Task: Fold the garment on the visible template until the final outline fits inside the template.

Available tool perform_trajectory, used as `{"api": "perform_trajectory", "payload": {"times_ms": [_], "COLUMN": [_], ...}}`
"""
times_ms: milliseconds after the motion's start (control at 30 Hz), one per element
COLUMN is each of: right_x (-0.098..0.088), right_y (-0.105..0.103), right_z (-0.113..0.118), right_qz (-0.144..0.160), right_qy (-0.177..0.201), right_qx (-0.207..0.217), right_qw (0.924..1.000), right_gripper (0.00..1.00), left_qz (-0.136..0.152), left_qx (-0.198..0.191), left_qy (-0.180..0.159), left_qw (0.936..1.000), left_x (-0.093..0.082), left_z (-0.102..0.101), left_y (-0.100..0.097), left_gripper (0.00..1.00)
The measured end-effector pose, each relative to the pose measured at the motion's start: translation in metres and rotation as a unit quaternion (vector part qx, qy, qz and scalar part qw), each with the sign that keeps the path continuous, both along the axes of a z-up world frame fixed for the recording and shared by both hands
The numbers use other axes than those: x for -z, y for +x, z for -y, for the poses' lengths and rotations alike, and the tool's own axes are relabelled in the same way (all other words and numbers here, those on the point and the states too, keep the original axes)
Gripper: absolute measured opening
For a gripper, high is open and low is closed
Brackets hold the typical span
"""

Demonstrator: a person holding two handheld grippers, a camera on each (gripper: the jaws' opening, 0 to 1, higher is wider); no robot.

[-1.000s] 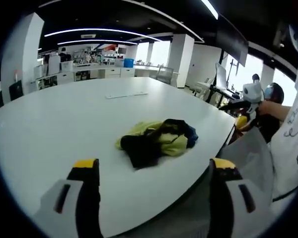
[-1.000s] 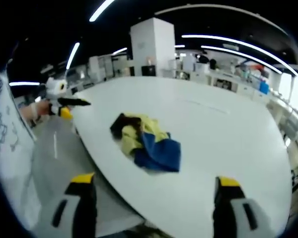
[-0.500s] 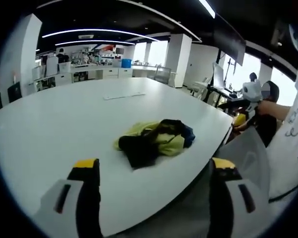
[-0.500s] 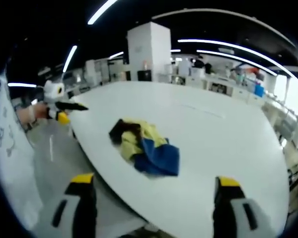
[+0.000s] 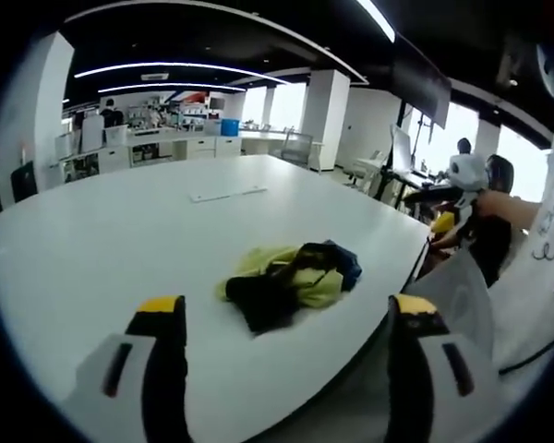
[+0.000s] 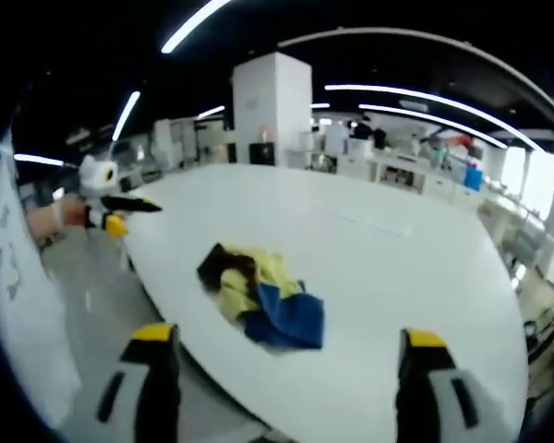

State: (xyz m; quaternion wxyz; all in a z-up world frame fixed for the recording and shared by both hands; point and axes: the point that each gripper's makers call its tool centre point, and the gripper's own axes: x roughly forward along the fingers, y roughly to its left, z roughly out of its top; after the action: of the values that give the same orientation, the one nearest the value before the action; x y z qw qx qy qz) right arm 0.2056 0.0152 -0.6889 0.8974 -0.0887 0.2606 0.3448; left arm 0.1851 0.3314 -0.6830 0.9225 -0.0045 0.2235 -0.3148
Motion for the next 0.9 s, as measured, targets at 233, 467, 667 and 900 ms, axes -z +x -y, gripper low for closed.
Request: {"api": "perform_trajectory", "payload": {"times_ms": [233, 467, 667, 900], "right_x": [-0.002, -0.002, -0.006, 0.003], "right_y": [0.001, 0.007, 0.016, 0.027], "right_z": [-0.003, -0.008, -0.012, -0.024], "right_qz": [0.003, 0.002, 0.007, 0.000], "right_qy": [0.008, 0.006, 0.000, -0.011], "right_qx": [0.008, 0.003, -0.008, -0.029], "right_qw": [0.9999, 1.0000, 0.9999, 0.9995], "right_gripper": [0.99, 0.99, 0.99, 0.99], "left_qz": [0.003, 0.007, 0.004, 0.004], "left_qx": [0.017, 0.020, 0.024, 0.035], "left_qy": [0.008, 0.003, 0.000, 0.007], "left_qw": [0.9998, 0.9998, 0.9997, 0.9994], "left_x": [-0.004, -0.005, -0.001, 0.008], "left_z": [0.002, 0.003, 0.005, 0.010], "left_y": [0.010, 0.015, 0.014, 0.016], "left_gripper": [0.88, 0.88, 0.87, 0.83]}}
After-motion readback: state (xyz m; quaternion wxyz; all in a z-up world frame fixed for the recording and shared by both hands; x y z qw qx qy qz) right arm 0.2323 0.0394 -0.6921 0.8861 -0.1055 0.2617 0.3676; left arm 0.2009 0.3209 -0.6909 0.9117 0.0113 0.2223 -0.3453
